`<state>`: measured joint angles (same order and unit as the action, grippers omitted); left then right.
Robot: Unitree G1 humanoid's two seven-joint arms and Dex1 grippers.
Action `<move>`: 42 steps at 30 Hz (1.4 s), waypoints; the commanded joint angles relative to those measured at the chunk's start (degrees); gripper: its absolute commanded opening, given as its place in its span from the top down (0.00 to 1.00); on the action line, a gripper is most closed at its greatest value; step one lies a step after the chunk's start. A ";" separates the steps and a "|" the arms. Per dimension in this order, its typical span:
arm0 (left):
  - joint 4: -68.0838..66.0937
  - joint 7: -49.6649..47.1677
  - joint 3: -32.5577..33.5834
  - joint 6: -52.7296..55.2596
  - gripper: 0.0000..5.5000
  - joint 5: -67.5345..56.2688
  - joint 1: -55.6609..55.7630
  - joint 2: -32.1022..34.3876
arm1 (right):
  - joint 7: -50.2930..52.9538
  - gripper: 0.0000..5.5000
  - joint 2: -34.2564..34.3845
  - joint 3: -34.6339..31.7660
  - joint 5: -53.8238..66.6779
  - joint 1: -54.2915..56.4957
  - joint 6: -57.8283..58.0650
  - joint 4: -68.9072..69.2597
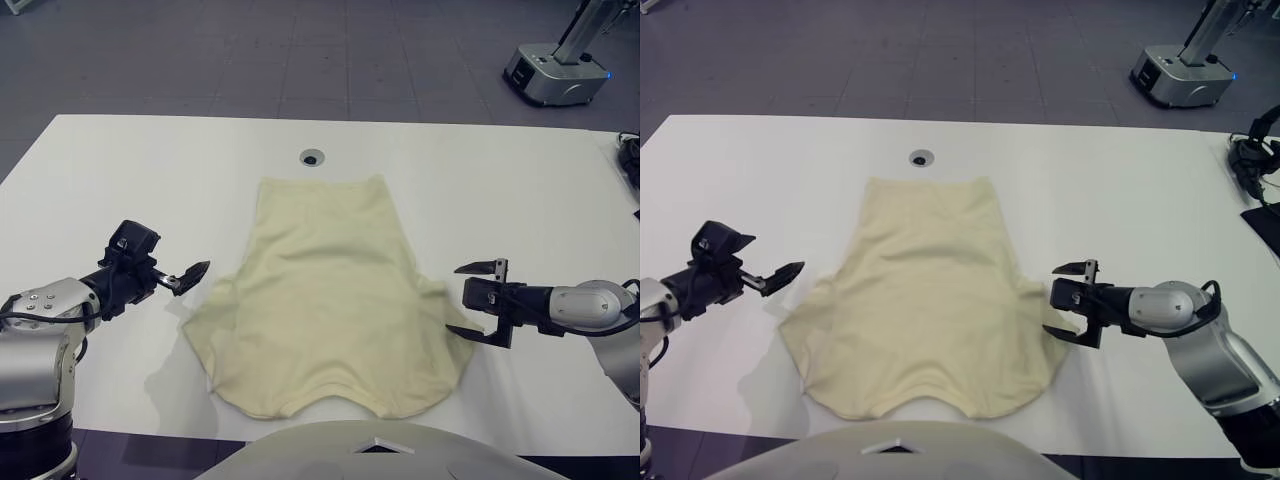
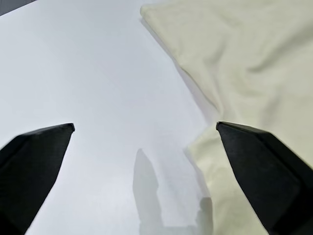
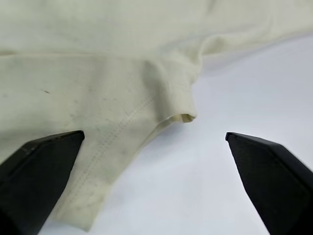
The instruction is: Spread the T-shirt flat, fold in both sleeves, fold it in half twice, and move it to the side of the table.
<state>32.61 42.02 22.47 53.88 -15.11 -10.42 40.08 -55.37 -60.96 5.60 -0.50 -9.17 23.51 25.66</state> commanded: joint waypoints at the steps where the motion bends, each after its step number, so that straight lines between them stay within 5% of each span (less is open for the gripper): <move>1: 1.48 0.91 1.95 2.02 0.02 -2.55 -2.60 1.80 | 0.30 0.02 0.24 0.64 -0.69 -0.94 2.33 -1.08; 9: -1.96 2.45 9.77 10.24 0.02 -12.09 -4.14 0.98 | 3.23 0.02 3.66 -8.18 6.50 4.05 12.37 2.89; 13: -3.04 2.12 7.30 11.44 0.02 -14.48 -6.24 -0.02 | 7.46 0.02 7.78 -10.81 9.87 10.12 18.99 4.01; 21: -5.55 2.16 -2.50 0.78 0.28 -7.59 -16.26 3.92 | 9.69 0.02 8.24 -10.13 11.61 12.85 21.41 4.37; 42: -7.00 3.71 -5.46 -3.51 0.95 -9.96 -16.13 7.55 | 12.16 0.02 8.53 -8.87 11.94 13.68 21.06 3.34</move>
<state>26.76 45.55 18.59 49.96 -25.94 -25.41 46.53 -43.33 -52.50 -3.67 11.36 4.21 44.55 29.18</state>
